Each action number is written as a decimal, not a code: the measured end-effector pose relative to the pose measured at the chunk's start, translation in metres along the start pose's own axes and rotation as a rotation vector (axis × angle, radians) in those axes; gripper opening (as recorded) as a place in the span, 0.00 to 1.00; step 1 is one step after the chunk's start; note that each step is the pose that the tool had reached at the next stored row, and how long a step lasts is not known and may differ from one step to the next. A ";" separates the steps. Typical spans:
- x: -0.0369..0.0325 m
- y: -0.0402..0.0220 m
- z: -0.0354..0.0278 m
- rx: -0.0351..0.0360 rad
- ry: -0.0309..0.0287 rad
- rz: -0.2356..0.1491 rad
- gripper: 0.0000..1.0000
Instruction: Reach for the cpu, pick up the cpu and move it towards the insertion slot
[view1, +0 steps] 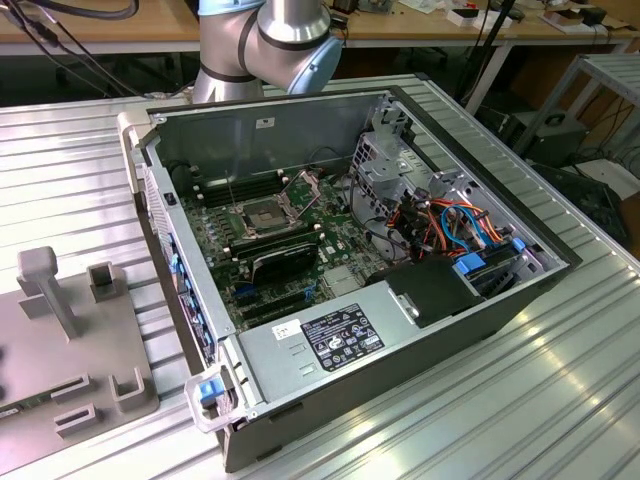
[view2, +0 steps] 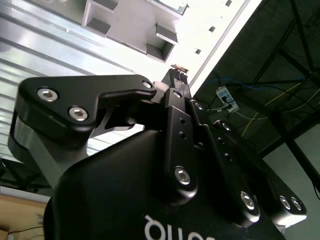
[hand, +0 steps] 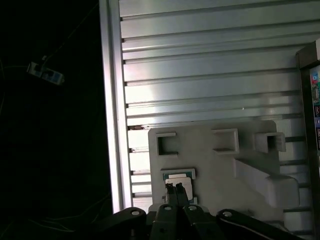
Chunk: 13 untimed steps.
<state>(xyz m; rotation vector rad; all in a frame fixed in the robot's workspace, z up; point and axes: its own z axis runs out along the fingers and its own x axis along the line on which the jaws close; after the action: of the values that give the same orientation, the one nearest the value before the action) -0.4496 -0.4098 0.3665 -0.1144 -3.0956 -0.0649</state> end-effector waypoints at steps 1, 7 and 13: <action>0.0002 0.0000 0.0000 0.0000 0.0001 0.000 0.11; 0.0005 0.0000 0.0000 0.0000 0.0000 0.000 0.11; 0.0006 0.0000 0.0000 0.0000 0.0000 0.000 0.11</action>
<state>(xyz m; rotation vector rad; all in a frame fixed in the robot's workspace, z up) -0.4502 -0.4098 0.3665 -0.1146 -3.0956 -0.0650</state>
